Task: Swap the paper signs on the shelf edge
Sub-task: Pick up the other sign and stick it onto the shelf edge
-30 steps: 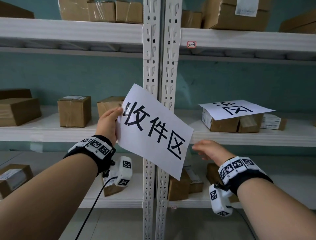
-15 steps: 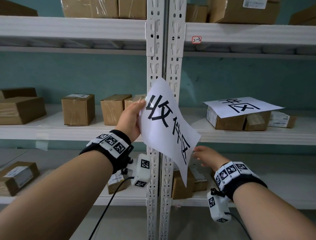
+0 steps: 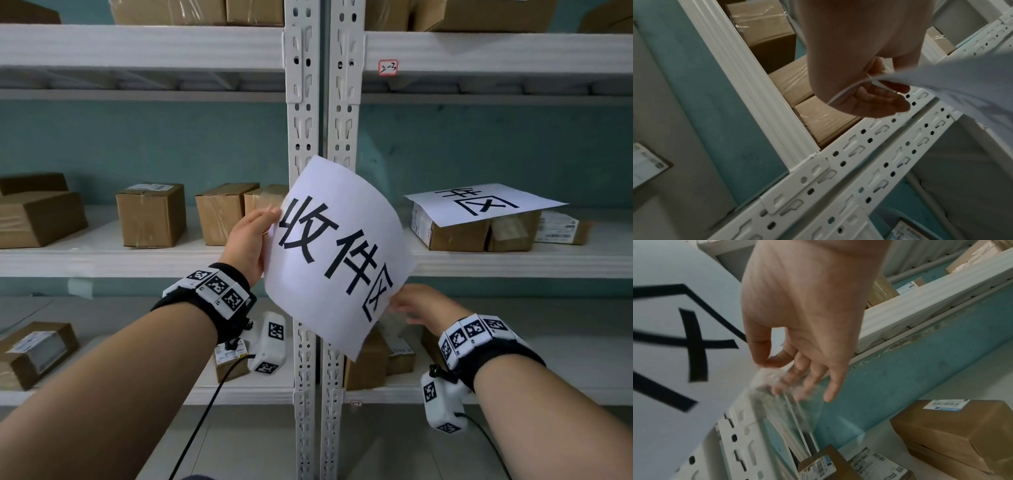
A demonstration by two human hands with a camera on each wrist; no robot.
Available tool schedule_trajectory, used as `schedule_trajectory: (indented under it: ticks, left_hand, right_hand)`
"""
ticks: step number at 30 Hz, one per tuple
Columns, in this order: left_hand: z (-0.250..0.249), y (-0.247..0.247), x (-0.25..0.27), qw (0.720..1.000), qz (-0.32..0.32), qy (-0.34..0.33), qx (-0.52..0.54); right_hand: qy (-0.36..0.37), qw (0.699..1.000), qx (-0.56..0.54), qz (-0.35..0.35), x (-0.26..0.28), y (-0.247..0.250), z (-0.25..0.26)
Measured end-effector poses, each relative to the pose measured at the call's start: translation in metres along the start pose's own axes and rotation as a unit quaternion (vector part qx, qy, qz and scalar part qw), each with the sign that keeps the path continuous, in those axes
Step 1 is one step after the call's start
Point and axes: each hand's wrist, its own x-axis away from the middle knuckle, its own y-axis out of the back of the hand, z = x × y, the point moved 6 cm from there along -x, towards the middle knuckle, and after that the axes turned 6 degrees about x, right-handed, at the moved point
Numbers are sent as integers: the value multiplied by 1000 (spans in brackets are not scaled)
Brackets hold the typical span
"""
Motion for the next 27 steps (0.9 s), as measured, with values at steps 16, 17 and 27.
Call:
schedule_trajectory:
  ticks: [16, 17, 27]
  left_hand:
    - [18, 77, -7, 969, -151, -59, -187]
    - [19, 77, -7, 966, -153, -62, -199]
    - [33, 86, -8, 963, -175, -72, -189]
  right_hand:
    - [102, 981, 55, -154, -1, 31, 6]
    - [107, 979, 51, -165, -1, 32, 6]
    - [105, 962, 31, -252, -9, 42, 13]
